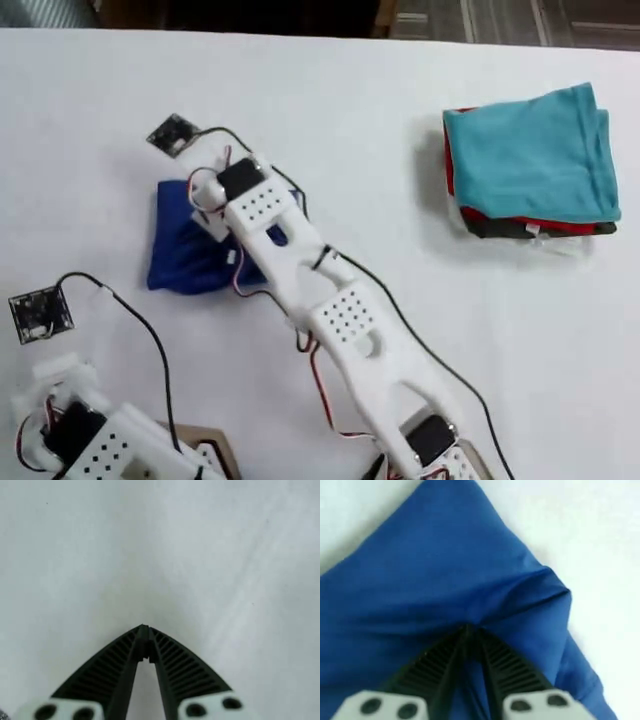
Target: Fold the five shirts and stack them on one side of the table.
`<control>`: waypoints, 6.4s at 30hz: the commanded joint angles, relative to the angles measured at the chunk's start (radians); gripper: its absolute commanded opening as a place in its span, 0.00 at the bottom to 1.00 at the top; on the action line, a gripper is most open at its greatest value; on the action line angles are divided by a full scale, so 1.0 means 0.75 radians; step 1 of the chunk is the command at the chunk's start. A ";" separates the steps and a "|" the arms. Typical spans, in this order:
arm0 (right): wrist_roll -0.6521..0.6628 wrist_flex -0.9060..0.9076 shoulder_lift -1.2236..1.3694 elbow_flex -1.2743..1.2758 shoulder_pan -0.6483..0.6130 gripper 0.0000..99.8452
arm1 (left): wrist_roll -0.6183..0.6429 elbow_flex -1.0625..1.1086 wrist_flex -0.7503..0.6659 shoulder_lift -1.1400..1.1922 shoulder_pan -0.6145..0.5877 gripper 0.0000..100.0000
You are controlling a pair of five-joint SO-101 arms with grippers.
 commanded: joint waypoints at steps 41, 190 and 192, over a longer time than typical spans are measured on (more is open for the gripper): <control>0.000 0.318 -0.515 0.229 0.240 0.02 | 0.008 -0.003 0.020 -0.029 0.012 0.03; 0.800 0.126 -1.533 0.865 1.190 0.02 | 0.010 -0.007 0.023 -0.027 0.014 0.03; 0.827 0.081 -1.486 0.865 1.233 0.02 | 0.010 -0.007 0.023 -0.027 0.014 0.03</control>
